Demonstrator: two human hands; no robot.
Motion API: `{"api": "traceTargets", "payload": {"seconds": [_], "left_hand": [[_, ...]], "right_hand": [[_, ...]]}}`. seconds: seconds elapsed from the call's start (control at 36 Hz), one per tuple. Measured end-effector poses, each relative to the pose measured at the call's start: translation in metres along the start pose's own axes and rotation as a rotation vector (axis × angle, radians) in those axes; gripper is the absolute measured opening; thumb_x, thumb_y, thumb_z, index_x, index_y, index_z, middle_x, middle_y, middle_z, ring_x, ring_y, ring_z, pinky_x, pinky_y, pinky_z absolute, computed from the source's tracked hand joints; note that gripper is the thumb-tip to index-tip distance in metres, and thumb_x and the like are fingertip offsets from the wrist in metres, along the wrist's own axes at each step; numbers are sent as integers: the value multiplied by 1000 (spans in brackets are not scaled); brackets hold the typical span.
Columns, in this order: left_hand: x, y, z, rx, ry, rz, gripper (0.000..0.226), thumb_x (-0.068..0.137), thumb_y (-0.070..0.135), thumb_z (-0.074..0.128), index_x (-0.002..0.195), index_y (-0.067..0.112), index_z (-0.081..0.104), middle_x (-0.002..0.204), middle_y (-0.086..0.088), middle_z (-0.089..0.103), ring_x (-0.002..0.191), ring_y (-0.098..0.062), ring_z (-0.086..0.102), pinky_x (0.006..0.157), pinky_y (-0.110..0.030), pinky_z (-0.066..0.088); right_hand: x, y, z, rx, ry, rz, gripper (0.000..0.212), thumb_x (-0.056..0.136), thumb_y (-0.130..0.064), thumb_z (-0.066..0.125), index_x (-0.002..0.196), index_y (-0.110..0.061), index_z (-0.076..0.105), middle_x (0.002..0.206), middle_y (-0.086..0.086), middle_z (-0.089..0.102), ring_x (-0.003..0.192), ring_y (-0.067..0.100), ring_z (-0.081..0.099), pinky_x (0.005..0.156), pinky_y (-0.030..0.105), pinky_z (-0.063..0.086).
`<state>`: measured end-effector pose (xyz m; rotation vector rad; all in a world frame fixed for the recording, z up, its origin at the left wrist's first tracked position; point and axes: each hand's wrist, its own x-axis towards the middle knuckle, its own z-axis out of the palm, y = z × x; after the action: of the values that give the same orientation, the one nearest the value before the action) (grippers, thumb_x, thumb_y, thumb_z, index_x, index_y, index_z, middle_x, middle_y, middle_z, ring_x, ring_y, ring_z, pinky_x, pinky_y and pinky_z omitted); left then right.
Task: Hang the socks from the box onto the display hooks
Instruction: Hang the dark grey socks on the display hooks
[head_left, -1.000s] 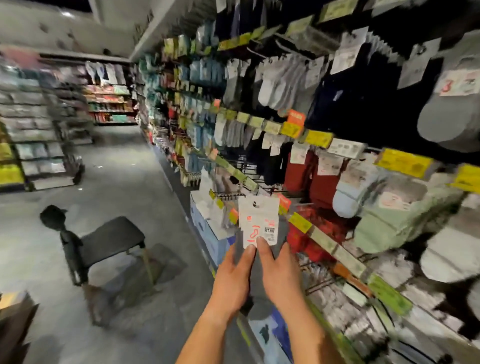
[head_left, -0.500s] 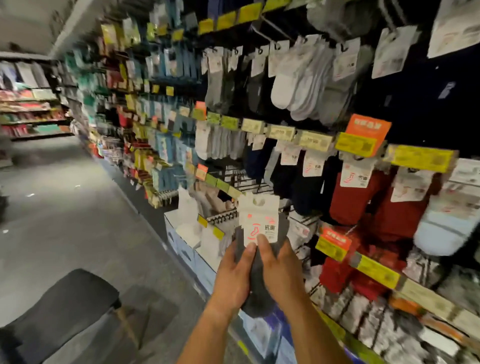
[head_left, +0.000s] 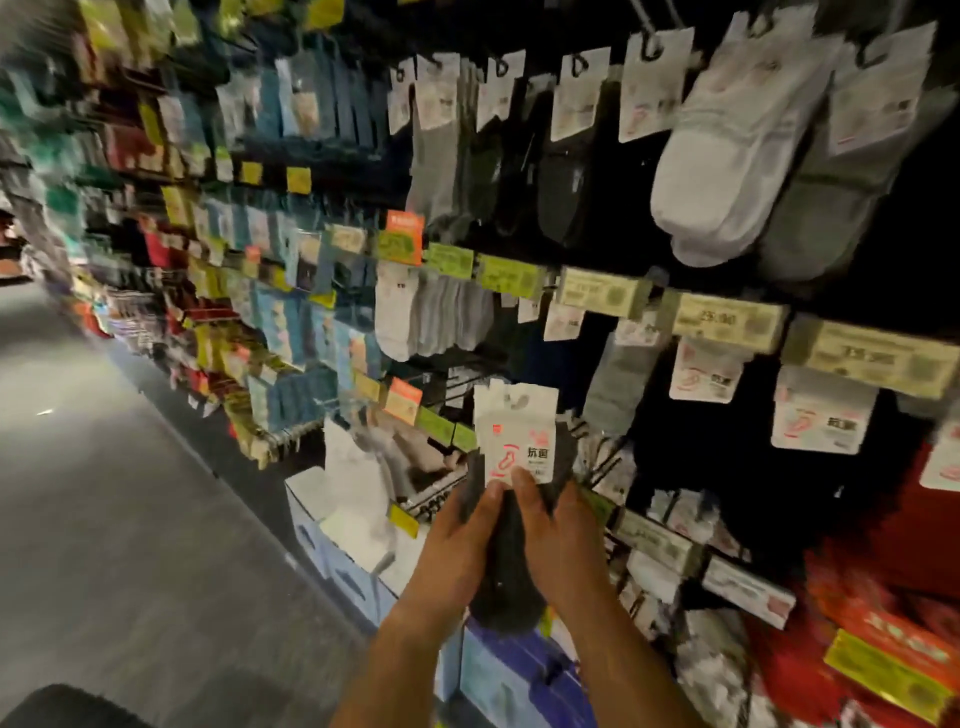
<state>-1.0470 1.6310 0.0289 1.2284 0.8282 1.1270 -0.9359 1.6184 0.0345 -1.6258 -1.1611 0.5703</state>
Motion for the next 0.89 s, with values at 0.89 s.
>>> {"api": "traceTargets", "payload": {"seconds": [0.89], "left_hand": [[278,11,-249,-277,-467,-417,59,82,62,53,128,27,67,122,-5,73,115,-26,68,107,-51,47]], "right_hand": [[161,-71,280,134,629,118,26,82,-32,78,94,-26,57,86,-19,71,82,-7,67,65,12,52]]}}
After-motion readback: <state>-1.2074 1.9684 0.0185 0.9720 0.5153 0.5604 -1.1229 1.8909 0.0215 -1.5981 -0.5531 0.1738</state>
